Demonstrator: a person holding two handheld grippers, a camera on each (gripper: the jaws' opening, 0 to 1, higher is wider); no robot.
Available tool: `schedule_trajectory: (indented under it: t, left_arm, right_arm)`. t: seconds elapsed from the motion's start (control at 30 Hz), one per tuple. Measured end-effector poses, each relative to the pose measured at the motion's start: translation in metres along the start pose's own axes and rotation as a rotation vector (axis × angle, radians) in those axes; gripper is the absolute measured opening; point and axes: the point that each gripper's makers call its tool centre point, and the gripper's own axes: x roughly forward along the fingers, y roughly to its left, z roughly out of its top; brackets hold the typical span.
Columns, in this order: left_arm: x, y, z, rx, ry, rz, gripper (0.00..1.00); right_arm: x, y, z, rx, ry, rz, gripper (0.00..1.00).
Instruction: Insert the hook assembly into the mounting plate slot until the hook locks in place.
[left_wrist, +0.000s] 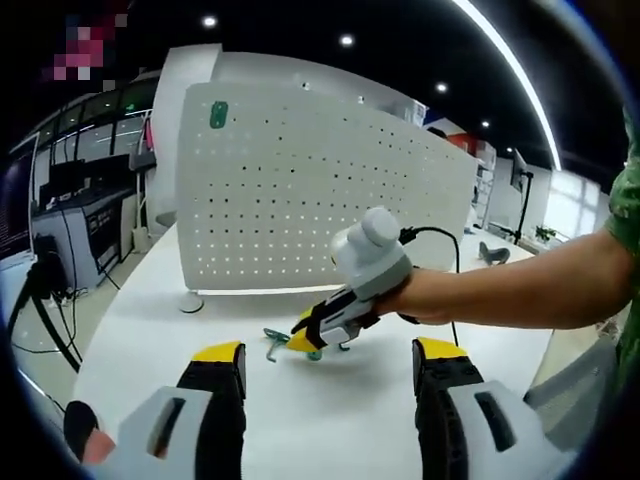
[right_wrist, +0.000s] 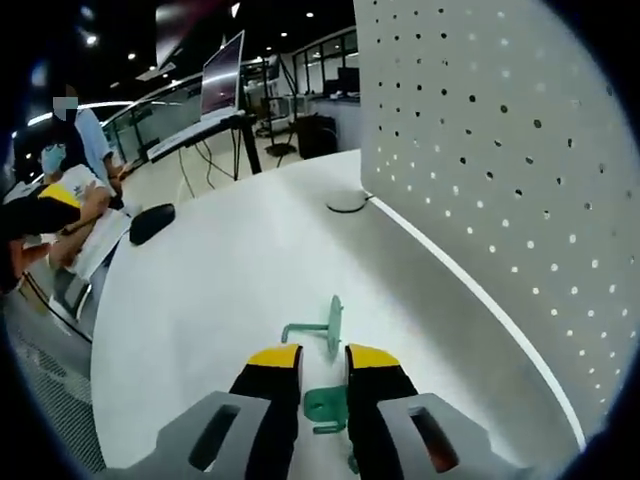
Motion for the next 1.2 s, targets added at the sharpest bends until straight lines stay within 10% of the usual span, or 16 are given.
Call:
schedule_trajectory:
  t: [1.2]
  left_arm:
    - [0.002, 0.004, -0.004, -0.007, 0.013, 0.003, 0.67]
  right_arm:
    - [0.006, -0.007, -0.001, -0.022, 0.005, -0.023, 0.03]
